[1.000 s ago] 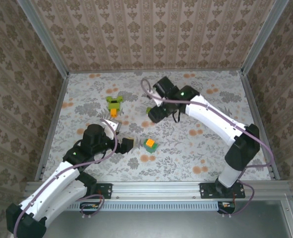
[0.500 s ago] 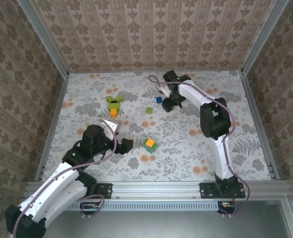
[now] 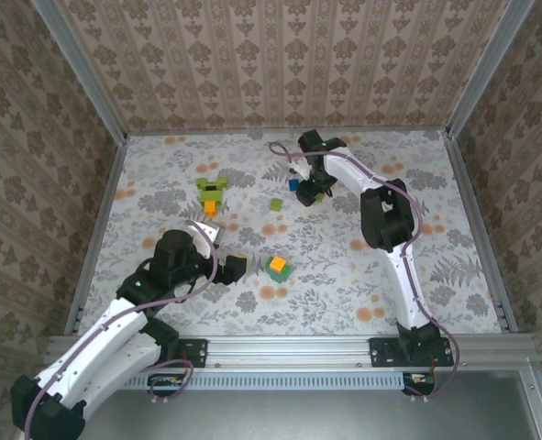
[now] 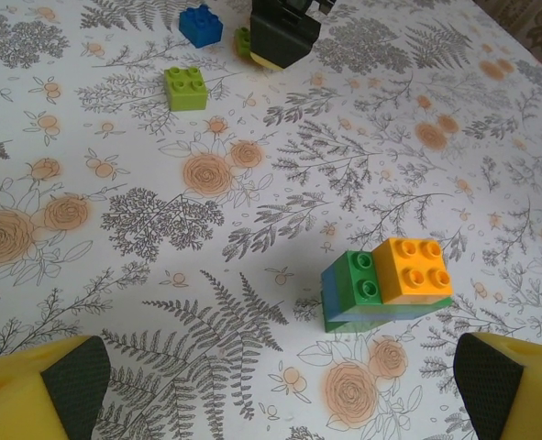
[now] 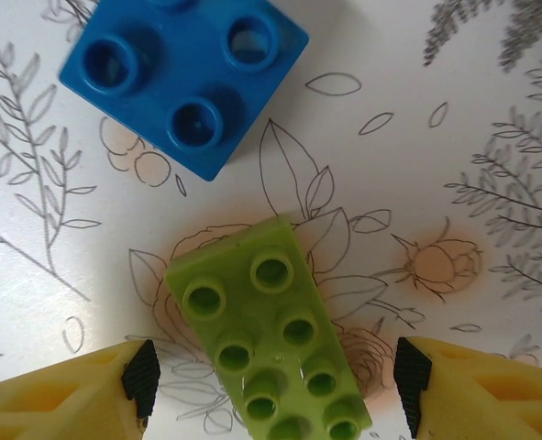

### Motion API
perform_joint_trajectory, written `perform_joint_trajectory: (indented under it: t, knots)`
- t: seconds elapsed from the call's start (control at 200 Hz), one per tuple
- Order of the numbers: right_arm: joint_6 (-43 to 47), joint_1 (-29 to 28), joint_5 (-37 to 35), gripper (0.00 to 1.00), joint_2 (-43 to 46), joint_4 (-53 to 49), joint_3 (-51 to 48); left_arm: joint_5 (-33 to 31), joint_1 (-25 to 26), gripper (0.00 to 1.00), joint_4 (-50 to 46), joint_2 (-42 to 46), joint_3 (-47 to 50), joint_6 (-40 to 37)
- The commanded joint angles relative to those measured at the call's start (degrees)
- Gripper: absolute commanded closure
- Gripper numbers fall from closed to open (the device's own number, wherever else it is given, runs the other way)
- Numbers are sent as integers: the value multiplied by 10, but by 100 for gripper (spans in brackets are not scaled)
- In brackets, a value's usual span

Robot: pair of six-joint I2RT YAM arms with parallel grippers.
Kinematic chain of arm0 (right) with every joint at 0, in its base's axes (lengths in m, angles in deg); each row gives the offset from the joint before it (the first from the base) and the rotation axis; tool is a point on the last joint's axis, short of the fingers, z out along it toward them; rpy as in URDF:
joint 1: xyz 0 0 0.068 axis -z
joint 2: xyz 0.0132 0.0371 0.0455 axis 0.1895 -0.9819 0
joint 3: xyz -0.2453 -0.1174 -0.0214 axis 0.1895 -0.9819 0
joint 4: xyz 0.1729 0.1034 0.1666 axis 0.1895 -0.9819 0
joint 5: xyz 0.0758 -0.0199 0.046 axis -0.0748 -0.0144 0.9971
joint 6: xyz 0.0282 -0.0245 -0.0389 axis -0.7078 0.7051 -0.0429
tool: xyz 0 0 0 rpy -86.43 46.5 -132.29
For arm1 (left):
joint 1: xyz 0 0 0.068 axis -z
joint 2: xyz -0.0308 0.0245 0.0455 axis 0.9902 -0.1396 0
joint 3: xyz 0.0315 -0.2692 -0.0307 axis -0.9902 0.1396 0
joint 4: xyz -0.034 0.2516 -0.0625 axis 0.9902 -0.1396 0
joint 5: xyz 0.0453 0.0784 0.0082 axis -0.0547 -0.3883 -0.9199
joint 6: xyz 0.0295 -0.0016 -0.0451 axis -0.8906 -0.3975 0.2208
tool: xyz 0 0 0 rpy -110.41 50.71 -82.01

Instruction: Assemble a carrot with lego

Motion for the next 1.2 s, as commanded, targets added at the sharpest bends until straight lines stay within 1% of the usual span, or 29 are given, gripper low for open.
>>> perform_joint_trajectory:
  t: [0.0,0.145,0.295,0.4,0.52,0.61,0.755,0.9,1.0,1.1,1.195]
  knots:
    - [14,5,12,29,-16,-26,33,-8,4,0,-1,-2,-19,-13]
    - [17,7,13,33,-32,-45,55,-11,4,0,-2,-3,-19,-14]
    - [19,7,15,47,-42,-62,58,-12,4,0,-2,-4,-20,-14]
    - [19,7,19,55,-47,-74,57,-11,4,0,-2,-4,-20,-14]
    - [6,6,25,62,-44,-79,48,-10,4,0,-2,-3,-20,-14]
    - [-14,7,40,65,-27,-66,26,-9,4,0,-2,-2,-20,-14]
    - [-68,3,64,69,37,-30,-39,-8,4,0,-3,1,-19,-13]
    - [-130,-16,41,70,138,-7,-128,-6,5,0,-2,2,-19,-12]
    - [-173,-30,48,69,220,-1,-195,-5,5,0,0,2,-19,-12]
    - [-187,-57,59,68,303,1,-262,-2,5,0,0,1,-19,-11]
    - [-191,-99,50,67,362,-14,-302,-1,5,0,1,1,-19,-10]
